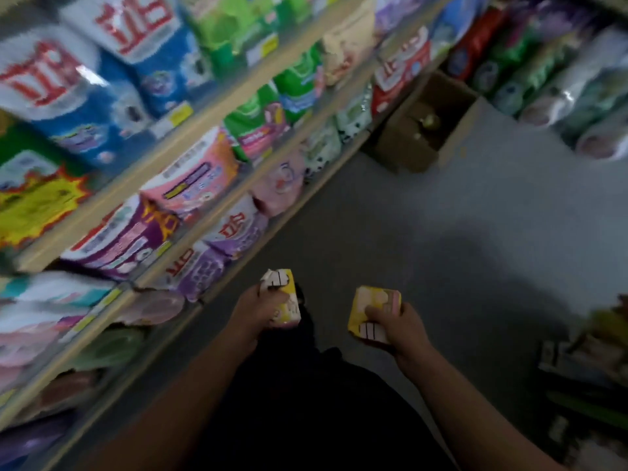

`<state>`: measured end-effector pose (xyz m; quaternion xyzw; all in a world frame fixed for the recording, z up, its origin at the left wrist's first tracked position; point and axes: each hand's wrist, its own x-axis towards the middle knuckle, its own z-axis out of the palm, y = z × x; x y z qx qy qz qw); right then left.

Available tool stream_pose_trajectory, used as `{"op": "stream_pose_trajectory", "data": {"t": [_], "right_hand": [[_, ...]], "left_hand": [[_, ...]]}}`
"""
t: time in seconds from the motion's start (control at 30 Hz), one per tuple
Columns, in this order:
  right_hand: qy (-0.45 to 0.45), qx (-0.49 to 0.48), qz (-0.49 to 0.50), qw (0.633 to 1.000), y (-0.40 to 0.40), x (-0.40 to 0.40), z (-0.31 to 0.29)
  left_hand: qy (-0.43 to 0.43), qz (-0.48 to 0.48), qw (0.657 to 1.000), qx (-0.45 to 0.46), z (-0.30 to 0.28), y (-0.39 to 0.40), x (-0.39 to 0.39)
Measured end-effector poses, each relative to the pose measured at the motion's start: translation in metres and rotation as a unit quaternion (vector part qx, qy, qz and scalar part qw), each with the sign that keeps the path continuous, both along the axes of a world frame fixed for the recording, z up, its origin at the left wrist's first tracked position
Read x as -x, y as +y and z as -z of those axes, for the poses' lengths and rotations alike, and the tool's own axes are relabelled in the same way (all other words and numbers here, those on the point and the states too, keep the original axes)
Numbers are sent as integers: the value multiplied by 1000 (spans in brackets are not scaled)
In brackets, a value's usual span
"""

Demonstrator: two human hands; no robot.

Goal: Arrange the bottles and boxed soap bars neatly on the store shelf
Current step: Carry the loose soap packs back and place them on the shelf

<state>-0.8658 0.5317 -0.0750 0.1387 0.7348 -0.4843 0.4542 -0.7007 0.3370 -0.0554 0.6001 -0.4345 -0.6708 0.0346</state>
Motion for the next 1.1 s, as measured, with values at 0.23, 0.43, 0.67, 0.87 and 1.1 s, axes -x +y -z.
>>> {"op": "stream_pose_trajectory", "data": {"t": [0.23,0.43,0.67,0.87,1.1], "right_hand": [[-31,-26,155,987,58,108,13],[-26,-83,270,959,93,203,5],[-35,-93,369,924,110,302,10],[-42,-68,390,917,143,429,27],[-33,-65,344,936,185,619,14]], "left_hand": [[-41,230,972,-25,20,7,174],[-72,333,939,-55,26,5,354],[-88,439,894,-38,19,16,559],[-100,448,888,-23,28,57,676],[-110,364,924,-42,19,108,792]]}}
